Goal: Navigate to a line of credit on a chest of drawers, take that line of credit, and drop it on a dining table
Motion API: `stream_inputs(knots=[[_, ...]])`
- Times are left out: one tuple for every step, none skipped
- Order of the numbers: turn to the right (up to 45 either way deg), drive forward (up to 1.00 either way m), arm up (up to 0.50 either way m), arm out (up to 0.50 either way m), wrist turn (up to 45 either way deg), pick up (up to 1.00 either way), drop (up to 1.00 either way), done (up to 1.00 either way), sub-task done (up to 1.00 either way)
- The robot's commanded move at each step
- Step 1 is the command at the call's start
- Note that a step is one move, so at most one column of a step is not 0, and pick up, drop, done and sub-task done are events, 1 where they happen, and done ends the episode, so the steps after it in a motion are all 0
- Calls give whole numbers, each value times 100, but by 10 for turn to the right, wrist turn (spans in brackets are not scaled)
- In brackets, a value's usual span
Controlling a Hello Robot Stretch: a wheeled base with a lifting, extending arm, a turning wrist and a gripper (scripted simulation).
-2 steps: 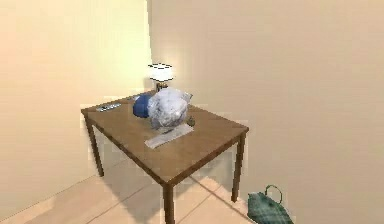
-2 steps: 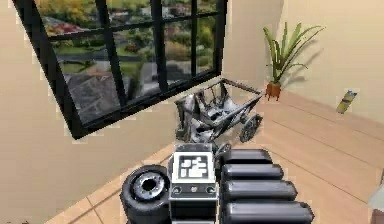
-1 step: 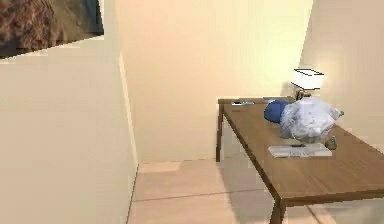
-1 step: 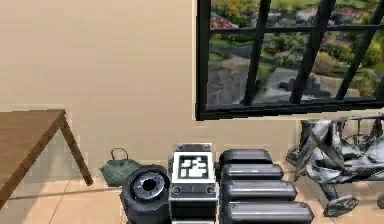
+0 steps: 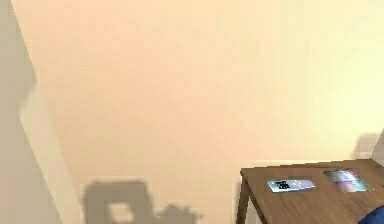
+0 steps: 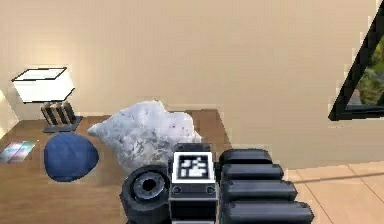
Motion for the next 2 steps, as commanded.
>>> stream_inputs(knots=[[-30,0,0,0,0,0,0,0,0],[0,20,0,0,0,0,0,0,0]])
